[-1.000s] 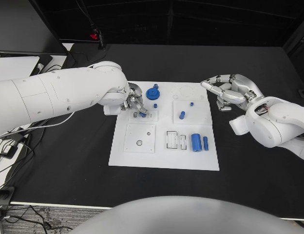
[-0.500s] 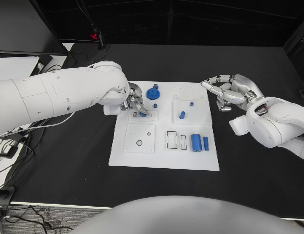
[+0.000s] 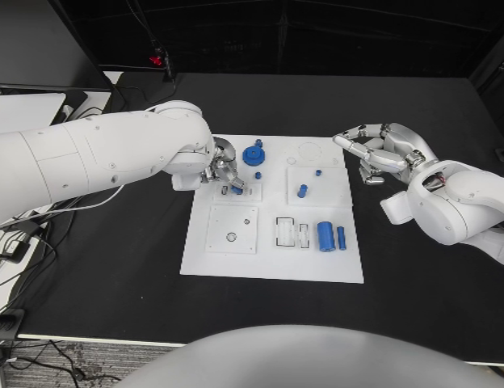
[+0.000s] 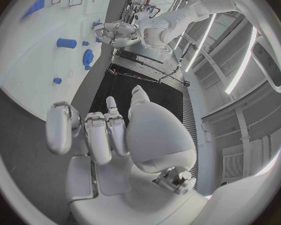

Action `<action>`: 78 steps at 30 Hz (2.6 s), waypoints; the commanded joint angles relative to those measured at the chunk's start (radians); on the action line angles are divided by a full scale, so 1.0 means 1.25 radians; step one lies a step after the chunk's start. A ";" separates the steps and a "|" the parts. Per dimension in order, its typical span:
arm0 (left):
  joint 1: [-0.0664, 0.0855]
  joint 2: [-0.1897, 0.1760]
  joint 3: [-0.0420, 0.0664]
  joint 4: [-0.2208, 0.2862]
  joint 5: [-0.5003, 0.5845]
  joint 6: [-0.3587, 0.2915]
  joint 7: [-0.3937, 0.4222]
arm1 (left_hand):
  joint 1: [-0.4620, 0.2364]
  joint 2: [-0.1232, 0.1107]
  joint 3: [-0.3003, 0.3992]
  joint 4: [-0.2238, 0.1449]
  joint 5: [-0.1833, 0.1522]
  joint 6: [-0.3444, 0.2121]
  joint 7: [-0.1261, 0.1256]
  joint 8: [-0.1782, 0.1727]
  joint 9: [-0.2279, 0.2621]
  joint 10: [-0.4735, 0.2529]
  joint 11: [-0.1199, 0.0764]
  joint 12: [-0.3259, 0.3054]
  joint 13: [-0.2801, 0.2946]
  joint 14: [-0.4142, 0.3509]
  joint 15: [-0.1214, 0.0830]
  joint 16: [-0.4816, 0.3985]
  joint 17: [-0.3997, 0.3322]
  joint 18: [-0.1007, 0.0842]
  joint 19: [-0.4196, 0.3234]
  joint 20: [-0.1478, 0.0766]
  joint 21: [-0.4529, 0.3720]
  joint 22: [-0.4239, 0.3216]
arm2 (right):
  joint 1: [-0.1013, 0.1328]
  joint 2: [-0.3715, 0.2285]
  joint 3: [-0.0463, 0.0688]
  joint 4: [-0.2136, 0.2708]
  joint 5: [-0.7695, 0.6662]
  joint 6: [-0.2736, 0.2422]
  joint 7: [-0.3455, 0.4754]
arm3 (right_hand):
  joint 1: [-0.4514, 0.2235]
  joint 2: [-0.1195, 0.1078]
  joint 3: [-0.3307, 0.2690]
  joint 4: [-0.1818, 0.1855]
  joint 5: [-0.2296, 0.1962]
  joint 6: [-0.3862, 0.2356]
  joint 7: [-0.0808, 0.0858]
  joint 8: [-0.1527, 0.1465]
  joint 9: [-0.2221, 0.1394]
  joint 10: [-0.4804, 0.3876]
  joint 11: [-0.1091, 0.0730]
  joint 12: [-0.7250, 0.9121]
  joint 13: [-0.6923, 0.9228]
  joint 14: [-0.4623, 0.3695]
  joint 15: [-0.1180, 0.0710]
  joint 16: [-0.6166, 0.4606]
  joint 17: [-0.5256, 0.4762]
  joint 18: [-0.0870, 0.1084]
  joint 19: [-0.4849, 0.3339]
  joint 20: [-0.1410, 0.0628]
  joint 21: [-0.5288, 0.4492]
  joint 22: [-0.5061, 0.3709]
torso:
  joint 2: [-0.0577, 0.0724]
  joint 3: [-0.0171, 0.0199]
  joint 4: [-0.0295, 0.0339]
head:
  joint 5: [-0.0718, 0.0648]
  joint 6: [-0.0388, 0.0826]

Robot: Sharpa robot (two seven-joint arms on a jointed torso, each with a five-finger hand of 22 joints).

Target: Assemble the parts on the task board

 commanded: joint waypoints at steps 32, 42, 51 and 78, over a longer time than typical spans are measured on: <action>-0.013 0.000 -0.007 0.007 -0.003 -0.002 -0.022 | -0.292 -0.004 -0.161 -0.001 -0.202 -0.050 0.009 0.019 -0.003 0.085 0.025 -0.004 0.208 0.085 0.026 0.001 0.211 -0.005 0.084 0.027 0.003 0.211 | 0.001 0.000 0.000 0.000 0.002 0.010 -0.001 | 0.002 0.010 -0.009 -0.002 0.001 -0.010 0.026 0.014 0.002 0.083 0.003 0.002 0.210 0.083 0.007 0.002 0.210 0.008 0.007 -0.001 0.009 0.091 | 0.000 -0.0002 -0.0003 | -0.004 0.000; -0.013 -0.007 -0.007 0.013 -0.003 -0.034 -0.011 | -0.319 0.018 -0.198 -0.002 -0.226 -0.070 0.005 0.095 0.057 0.085 0.022 -0.004 0.208 0.085 0.024 0.001 0.211 -0.005 0.084 0.026 0.003 0.211 | 0.001 0.001 0.000 -0.002 0.002 0.012 -0.004 | 0.002 0.010 -0.009 -0.002 0.001 -0.010 0.026 0.014 0.001 0.083 0.003 0.002 0.210 0.083 0.007 0.002 0.210 0.008 0.007 -0.001 0.008 0.091 | 0.000 -0.0002 -0.0005 | -0.008 0.000; -0.013 -0.009 -0.007 0.014 -0.003 -0.041 0.001 | -0.299 0.028 -0.209 -0.002 -0.225 -0.084 0.000 0.143 0.100 0.085 0.017 -0.004 0.208 0.085 0.020 0.001 0.211 -0.005 0.084 0.023 0.003 0.211 | 0.001 0.001 0.000 -0.003 0.002 0.013 -0.007 | 0.002 0.010 -0.009 -0.002 0.001 -0.010 0.026 0.015 0.001 0.083 0.003 0.002 0.210 0.083 0.007 0.002 0.210 0.008 0.006 -0.001 0.007 0.090 | 0.000 -0.0001 0.0002 | -0.009 0.000; -0.013 -0.015 -0.007 0.020 -0.003 -0.015 -0.012 | -0.290 0.037 -0.213 -0.002 -0.224 -0.088 -0.003 0.164 0.120 0.085 0.014 -0.004 0.208 0.085 0.017 0.001 0.211 -0.005 0.084 0.021 0.003 0.211 | 0.001 0.000 0.000 -0.004 0.002 0.016 -0.014 | 0.003 0.010 -0.010 -0.002 0.002 -0.012 0.027 0.016 0.001 0.083 0.003 0.002 0.210 0.083 0.007 0.002 0.210 0.009 0.005 -0.001 0.005 0.089 | 0.000 -0.0001 -0.0003 | -0.005 0.000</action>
